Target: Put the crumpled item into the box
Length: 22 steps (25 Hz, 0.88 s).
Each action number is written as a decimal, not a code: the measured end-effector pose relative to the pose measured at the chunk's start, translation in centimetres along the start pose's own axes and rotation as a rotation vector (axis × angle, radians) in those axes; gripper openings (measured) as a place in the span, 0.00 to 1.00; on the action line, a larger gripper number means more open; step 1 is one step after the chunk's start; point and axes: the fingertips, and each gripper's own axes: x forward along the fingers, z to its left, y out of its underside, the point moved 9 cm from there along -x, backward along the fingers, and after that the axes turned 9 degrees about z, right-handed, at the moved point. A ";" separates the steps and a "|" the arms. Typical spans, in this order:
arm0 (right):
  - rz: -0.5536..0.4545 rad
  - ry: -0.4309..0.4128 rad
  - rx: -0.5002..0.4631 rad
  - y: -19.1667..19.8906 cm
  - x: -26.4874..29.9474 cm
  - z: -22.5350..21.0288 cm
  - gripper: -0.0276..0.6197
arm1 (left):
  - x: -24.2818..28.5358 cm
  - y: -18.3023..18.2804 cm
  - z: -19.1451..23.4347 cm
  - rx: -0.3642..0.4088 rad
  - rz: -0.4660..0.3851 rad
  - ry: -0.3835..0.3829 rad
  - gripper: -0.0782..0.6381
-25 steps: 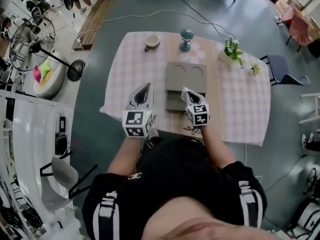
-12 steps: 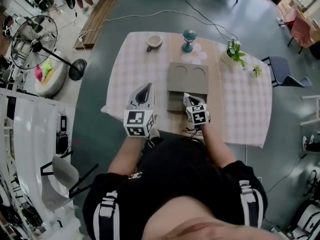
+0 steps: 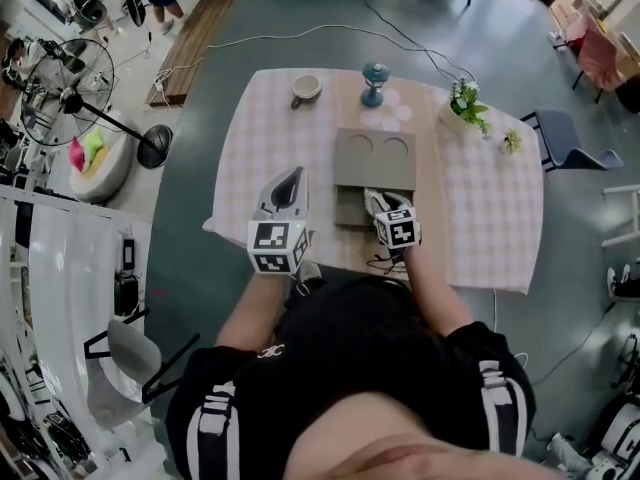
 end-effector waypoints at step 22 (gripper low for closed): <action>-0.722 0.199 0.022 -11.5 -17.9 -0.3 0.05 | 2.1 -1.4 -2.5 0.036 -0.041 0.096 0.10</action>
